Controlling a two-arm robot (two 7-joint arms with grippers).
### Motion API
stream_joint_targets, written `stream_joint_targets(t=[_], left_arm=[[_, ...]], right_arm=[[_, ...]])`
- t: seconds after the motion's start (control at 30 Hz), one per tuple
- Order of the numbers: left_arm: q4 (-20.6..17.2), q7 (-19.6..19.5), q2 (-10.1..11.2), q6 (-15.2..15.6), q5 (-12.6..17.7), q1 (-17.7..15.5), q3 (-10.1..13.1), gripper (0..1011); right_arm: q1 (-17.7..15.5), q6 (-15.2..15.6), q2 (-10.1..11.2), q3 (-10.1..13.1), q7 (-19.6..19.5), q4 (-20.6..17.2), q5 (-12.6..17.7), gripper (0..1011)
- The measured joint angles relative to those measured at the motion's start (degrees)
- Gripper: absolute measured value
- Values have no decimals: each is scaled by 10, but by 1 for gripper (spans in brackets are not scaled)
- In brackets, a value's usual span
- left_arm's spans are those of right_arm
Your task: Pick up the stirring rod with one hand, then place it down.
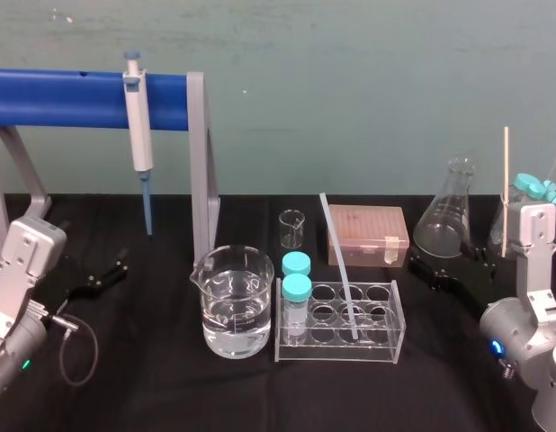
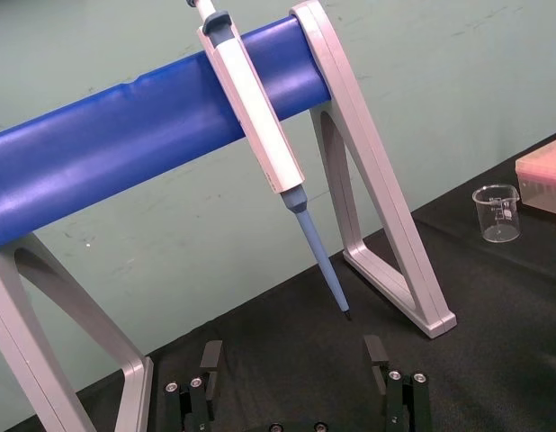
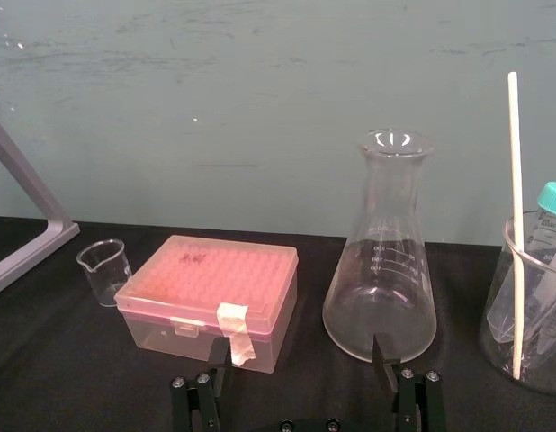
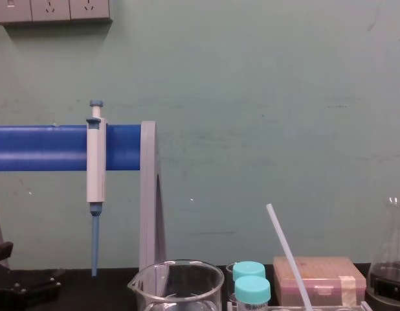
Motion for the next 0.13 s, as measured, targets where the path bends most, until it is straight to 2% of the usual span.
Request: stream_joint_targets(t=[0.13], left_arm=[[0, 0, 0, 0, 0, 0, 0, 1000]], right_arm=[[0, 0, 0, 0, 0, -1, 0, 1004]])
